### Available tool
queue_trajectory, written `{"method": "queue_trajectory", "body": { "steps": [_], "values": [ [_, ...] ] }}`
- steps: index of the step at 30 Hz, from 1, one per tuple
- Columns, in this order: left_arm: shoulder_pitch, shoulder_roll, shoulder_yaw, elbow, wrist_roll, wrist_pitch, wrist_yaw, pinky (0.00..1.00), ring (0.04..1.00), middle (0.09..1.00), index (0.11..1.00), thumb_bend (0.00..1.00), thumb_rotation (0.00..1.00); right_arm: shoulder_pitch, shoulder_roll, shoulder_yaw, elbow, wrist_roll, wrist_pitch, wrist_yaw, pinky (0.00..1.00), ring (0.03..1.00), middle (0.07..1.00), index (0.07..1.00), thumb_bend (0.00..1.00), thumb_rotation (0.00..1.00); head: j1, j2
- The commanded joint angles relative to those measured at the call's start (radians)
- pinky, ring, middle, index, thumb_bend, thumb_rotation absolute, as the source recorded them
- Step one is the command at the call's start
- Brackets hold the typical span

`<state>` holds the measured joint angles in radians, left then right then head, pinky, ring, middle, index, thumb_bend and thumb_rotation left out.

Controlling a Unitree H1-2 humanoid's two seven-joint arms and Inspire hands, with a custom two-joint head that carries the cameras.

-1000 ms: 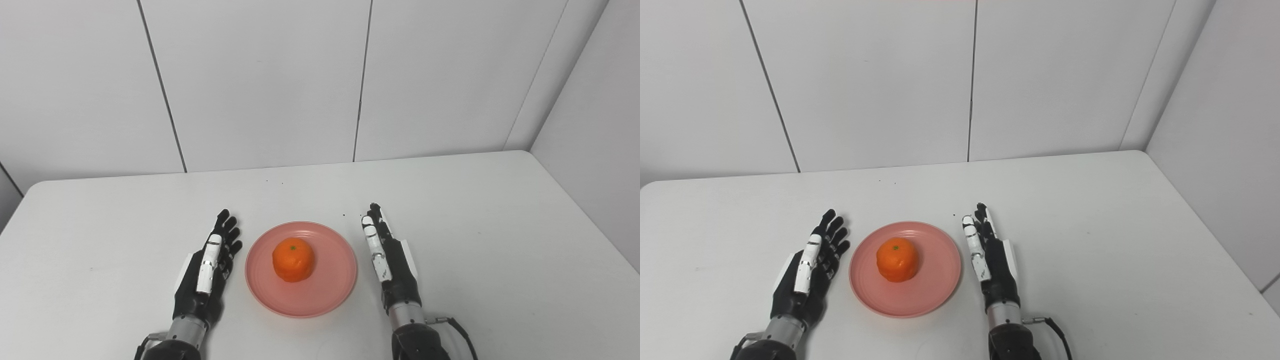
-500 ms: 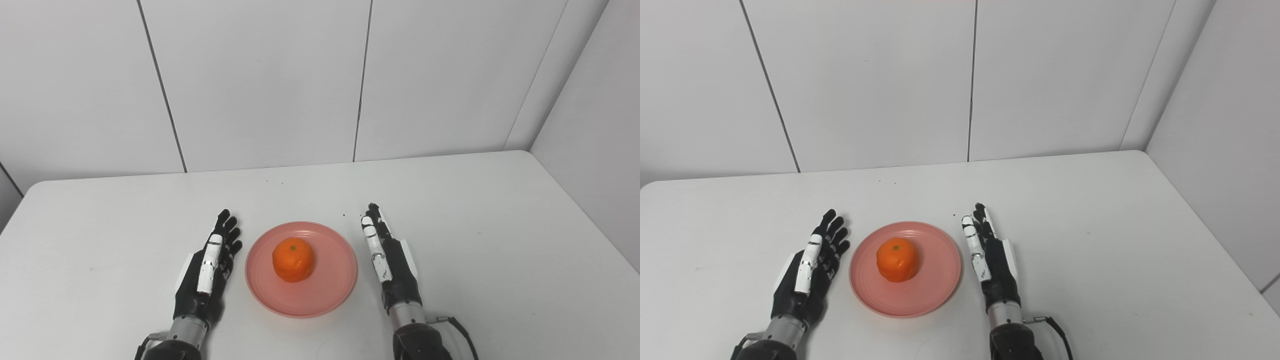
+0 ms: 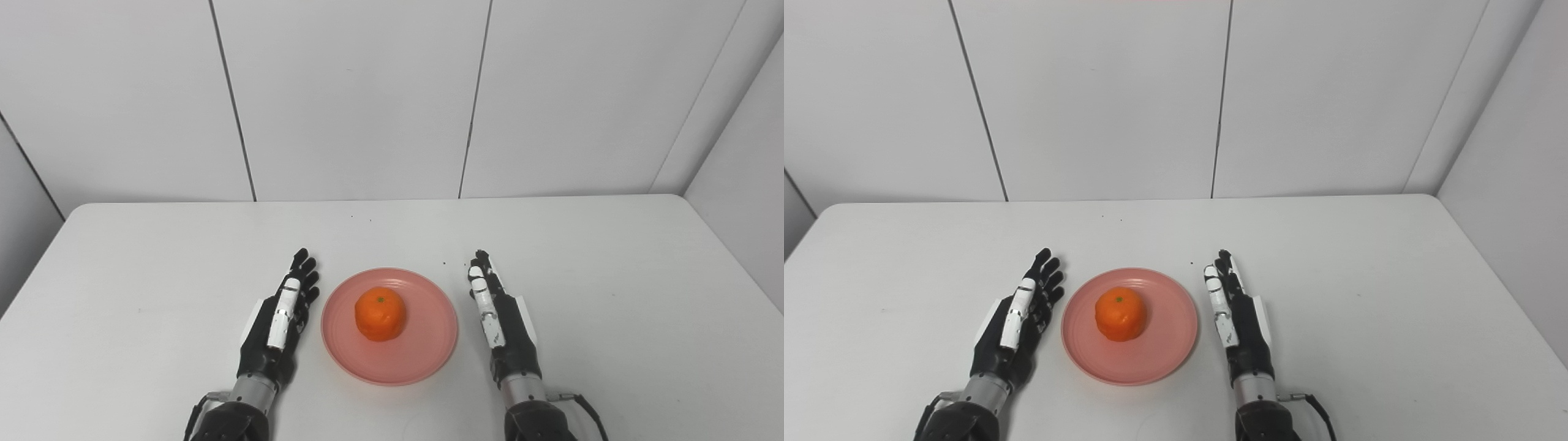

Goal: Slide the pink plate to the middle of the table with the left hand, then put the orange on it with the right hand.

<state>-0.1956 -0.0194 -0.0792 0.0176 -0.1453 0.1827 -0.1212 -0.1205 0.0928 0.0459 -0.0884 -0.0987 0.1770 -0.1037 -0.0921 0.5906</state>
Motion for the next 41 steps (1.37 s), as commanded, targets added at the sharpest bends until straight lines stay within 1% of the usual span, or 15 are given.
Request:
{"method": "queue_trajectory", "body": {
  "steps": [1,6,10,13,18,24,27,29,41],
  "values": [
    [0.0,-0.026,-0.022,-0.017,0.011,0.024,-0.002,1.0,1.0,1.0,1.0,0.38,1.0,-0.004,-0.007,-0.005,-0.032,0.008,-0.007,0.01,0.96,0.941,0.949,0.957,0.27,1.0,0.006,-0.001],
    [0.001,-0.03,-0.028,-0.023,0.012,0.031,0.004,1.0,1.0,1.0,1.0,0.38,1.0,-0.002,-0.014,-0.007,-0.027,0.021,-0.021,0.022,0.97,0.946,0.953,0.962,0.26,1.0,0.009,0.0],
    [0.0,-0.027,-0.027,-0.016,0.007,0.02,-0.001,1.0,1.0,1.0,1.0,0.38,1.0,-0.003,-0.013,-0.005,-0.025,0.017,-0.019,0.019,0.95,0.943,0.952,0.96,0.26,1.0,0.003,0.0],
    [-0.001,-0.024,-0.025,-0.013,0.006,0.017,-0.002,1.0,1.0,1.0,1.0,0.39,1.0,-0.003,-0.006,-0.004,-0.025,0.015,-0.015,0.014,0.94,0.938,0.948,0.956,0.26,1.0,-0.009,-0.001],
    [-0.001,-0.02,-0.021,-0.013,-0.001,0.016,-0.005,1.0,1.0,1.0,1.0,0.39,1.0,-0.005,-0.001,-0.001,-0.029,0.01,-0.001,0.011,0.96,0.942,0.952,0.956,0.26,1.0,-0.013,0.0],
    [-0.002,-0.017,-0.02,-0.002,0.002,-0.001,-0.005,1.0,1.0,1.0,1.0,0.39,1.0,-0.007,0.004,-0.003,-0.026,0.011,0.002,0.008,0.96,0.941,0.953,0.956,0.26,1.0,-0.017,-0.001],
    [-0.001,-0.016,-0.02,-0.006,0.002,0.006,-0.003,1.0,1.0,1.0,1.0,0.39,1.0,-0.007,0.006,-0.003,-0.029,0.009,0.011,0.006,0.96,0.942,0.953,0.957,0.26,1.0,-0.02,-0.001],
    [0.0,-0.015,-0.02,-0.007,0.001,0.007,-0.005,1.0,1.0,1.0,1.0,0.4,1.0,-0.006,0.008,-0.003,-0.034,0.01,0.021,0.006,0.96,0.941,0.95,0.953,0.26,1.0,-0.022,-0.003],
    [0.009,-0.014,-0.019,-0.016,-0.001,0.012,-0.003,1.0,1.0,1.0,1.0,0.39,1.0,0.0,0.012,-0.002,-0.027,0.011,-0.002,0.005,0.95,0.938,0.951,0.956,0.26,1.0,-0.026,-0.025]
  ]
}}
